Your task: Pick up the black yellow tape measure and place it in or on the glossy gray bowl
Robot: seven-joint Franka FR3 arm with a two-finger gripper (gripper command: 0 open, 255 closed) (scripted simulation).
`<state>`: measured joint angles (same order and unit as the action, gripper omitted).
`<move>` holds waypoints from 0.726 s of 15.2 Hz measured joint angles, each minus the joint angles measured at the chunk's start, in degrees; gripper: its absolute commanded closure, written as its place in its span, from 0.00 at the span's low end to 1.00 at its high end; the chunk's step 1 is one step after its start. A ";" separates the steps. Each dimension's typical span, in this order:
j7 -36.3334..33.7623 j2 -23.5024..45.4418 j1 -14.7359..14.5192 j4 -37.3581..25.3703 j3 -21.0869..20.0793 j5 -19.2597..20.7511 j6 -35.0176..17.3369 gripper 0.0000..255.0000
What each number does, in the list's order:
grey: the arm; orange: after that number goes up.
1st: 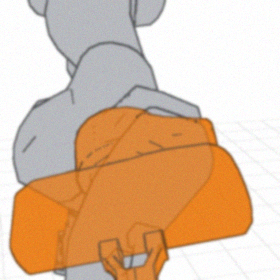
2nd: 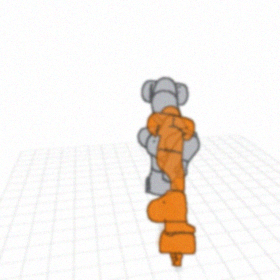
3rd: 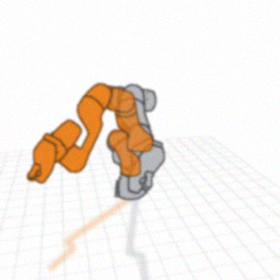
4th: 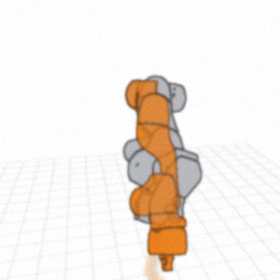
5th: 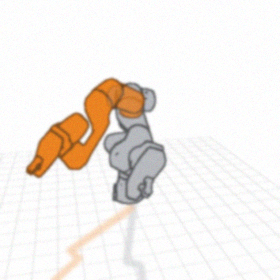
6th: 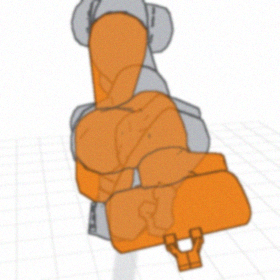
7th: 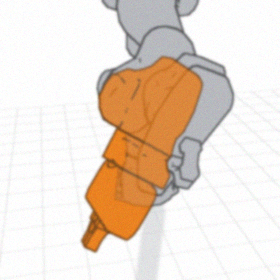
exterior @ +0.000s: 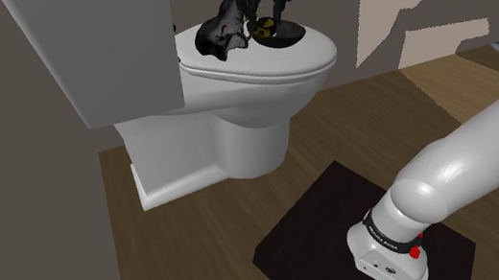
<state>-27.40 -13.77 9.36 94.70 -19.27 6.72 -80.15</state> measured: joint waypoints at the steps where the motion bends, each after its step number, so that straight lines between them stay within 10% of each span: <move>1: -0.13 0.39 -0.03 -1.09 -0.17 0.10 0.74 1.00; 11: 2.80 5.52 1.16 -12.55 0.60 2.18 6.97 1.00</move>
<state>-24.60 -8.26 10.53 82.15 -18.66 8.90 -73.18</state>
